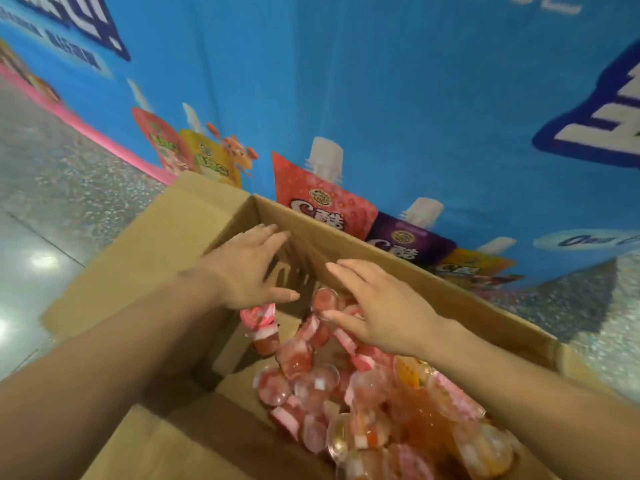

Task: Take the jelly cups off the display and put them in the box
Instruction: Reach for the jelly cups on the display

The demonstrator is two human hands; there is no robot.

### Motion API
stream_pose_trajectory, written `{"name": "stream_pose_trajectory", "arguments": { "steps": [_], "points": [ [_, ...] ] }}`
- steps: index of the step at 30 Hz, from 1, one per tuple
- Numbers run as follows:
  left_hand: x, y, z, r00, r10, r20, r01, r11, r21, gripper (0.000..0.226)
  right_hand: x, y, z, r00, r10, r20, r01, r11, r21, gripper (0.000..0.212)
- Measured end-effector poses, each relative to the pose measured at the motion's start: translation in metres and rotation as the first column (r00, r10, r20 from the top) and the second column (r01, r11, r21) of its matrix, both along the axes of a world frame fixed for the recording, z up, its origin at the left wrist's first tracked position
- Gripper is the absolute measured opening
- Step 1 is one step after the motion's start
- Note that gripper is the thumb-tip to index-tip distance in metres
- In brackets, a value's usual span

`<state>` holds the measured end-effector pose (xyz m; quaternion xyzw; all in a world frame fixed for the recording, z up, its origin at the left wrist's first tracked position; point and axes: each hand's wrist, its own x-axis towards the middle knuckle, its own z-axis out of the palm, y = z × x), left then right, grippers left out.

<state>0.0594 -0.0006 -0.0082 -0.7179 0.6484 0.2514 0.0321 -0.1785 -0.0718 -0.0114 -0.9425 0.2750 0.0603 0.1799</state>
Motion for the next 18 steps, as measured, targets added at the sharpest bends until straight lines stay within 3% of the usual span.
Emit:
{"name": "stream_pose_trajectory", "arguments": {
  "steps": [11,18],
  "points": [
    [-0.005,0.003,-0.075,0.999,-0.007,-0.047,0.014,0.987,0.161,0.102,-0.015,-0.012,-0.080,0.921,-0.133,-0.367,0.154,0.988,0.028,0.068],
    [-0.011,0.001,-0.093,0.997,-0.047,-0.063,0.057,0.987,0.151,0.102,-0.024,-0.021,-0.115,0.892,-0.138,-0.431,0.188,0.979,0.075,0.067]
  ]
}}
